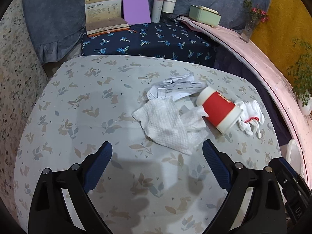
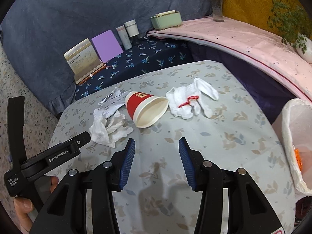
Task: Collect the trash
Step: 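Move both grippers back over the table toward the white tissue and paper cup, then grasp the white tissue with the left gripper while the right gripper grasps the red paper cup, then carry the white tissue and red paper cup over the white bin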
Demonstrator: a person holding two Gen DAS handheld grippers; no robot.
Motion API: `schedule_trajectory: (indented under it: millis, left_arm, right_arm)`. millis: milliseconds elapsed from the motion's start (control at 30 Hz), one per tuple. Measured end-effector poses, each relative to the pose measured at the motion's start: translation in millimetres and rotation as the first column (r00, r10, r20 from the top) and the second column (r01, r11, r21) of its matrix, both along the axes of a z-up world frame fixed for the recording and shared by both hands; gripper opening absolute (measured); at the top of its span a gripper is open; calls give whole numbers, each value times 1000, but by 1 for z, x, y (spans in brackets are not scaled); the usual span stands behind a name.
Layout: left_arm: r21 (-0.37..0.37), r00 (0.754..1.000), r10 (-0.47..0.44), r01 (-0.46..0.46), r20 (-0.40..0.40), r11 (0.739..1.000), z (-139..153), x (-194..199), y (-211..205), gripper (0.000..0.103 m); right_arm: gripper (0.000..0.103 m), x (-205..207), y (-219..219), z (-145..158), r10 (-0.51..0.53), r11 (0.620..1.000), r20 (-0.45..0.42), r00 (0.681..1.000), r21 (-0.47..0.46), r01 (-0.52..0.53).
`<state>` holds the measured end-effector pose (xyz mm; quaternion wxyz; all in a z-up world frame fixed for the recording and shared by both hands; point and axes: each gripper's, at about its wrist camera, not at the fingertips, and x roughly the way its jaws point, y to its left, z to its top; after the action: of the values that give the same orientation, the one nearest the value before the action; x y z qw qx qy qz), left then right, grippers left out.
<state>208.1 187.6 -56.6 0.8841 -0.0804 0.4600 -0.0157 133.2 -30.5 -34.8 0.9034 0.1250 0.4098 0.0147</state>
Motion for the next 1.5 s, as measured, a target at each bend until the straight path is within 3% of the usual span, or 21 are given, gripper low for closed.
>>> schedule_trajectory:
  millis: [500, 767, 933, 967, 1033, 1133, 1233, 1500]
  left_arm:
    - [-58, 992, 27, -35, -121, 998, -35, 57, 3, 87]
    - [-75, 990, -19, 8, -143, 997, -47, 63, 0, 58]
    - [-73, 990, -44, 35, -133, 997, -48, 62, -3, 31]
    - [-78, 990, -47, 37, -130, 996, -48, 62, -3, 29]
    - [-85, 991, -58, 48, -119, 995, -46, 60, -4, 20]
    - [-83, 991, -78, 69, -106, 994, -43, 55, -7, 17]
    - [-74, 991, -97, 90, -91, 993, -37, 50, -13, 16]
    - [-77, 991, -129, 126, -39, 989, -8, 35, -28, 15]
  right_arm:
    - [46, 69, 15, -22, 21, 999, -26, 999, 32, -20]
    - [46, 91, 21, -36, 31, 998, -50, 998, 51, -28]
    - [46, 99, 27, -45, 46, 998, -64, 997, 56, -42]
    - [44, 100, 28, -46, 50, 997, -67, 997, 61, -46]
    - [27, 102, 32, -48, 67, 995, -76, 995, 75, -61]
    - [10, 100, 35, -47, 85, 994, -81, 993, 75, -79]
    - [3, 94, 36, -41, 90, 994, -68, 994, 72, -85]
    - [3, 67, 25, -6, 65, 997, 8, 998, 35, -66]
